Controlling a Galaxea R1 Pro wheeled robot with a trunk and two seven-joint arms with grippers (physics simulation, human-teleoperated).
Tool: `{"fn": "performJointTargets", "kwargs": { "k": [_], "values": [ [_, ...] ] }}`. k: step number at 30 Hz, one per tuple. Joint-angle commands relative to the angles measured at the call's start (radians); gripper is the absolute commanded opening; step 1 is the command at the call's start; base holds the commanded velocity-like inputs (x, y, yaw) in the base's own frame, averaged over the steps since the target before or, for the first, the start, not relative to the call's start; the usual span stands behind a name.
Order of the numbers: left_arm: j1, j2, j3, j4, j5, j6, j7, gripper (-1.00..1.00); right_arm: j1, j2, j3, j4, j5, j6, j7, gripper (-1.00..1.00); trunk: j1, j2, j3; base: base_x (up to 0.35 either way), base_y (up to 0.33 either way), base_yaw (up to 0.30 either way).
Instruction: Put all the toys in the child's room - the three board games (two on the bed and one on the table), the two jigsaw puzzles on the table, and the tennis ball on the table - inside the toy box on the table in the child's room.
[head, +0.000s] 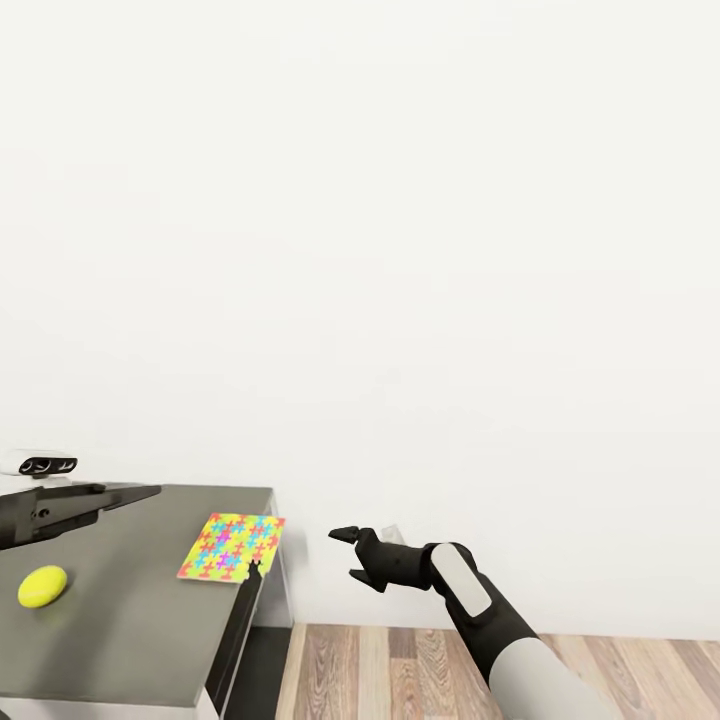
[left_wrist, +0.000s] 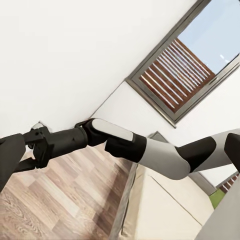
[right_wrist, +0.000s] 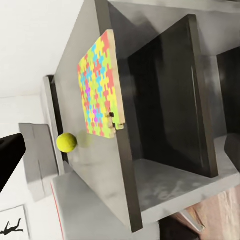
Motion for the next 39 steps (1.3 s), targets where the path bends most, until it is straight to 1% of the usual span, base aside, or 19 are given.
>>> {"fn": "performJointTargets", "kwargs": {
  "k": [1, 9, 21, 26, 33, 39],
  "values": [
    [0.0, 0.001, 0.0, 0.0, 0.0, 0.011, -0.004, 1.0, -0.001, 0.0, 0.0, 0.0, 0.007, 0.003, 0.007, 1.0, 0.004, -0.008, -0.004, 0.0, 0.0, 0.0],
    [0.0, 0.003, 0.002, 0.0, 0.0, 0.011, -0.004, 1.0, 0.0, 0.0, -0.001, 0.0, 0.006, 0.002, 0.02, 1.0, 0.035, -0.064, -0.029, 0.0, 0.0, 0.0],
    [0.002, 0.005, 0.005, 0.003, -0.001, 0.011, -0.004, 1.0, 0.0, 0.0, 0.001, 0.0, 0.006, 0.002, 0.037, 1.0, 0.035, -0.064, -0.029, 0.0, 0.0, 0.0],
    [0.002, 0.005, 0.013, 0.004, -0.001, 0.011, -0.004, 1.0, 0.0, 0.0, 0.001, 0.0, 0.006, 0.001, 0.042, 1.0, 0.035, -0.064, -0.029, 0.002, 0.005, 0.0],
    [0.005, 0.005, 0.022, 0.005, -0.002, 0.011, -0.004, 1.0, 0.0, -0.001, 0.001, 0.0, 0.006, 0.0, 0.043, 1.0, 0.035, -0.064, -0.029, 0.078, 0.128, 0.0],
    [0.008, 0.005, 0.026, 0.005, -0.002, 0.011, -0.004, 1.0, 0.0, -0.001, 0.001, 0.0, 0.006, 0.0, 0.043, 1.0, 0.035, -0.064, -0.029, 0.027, 0.039, 0.0]
  ]
}}
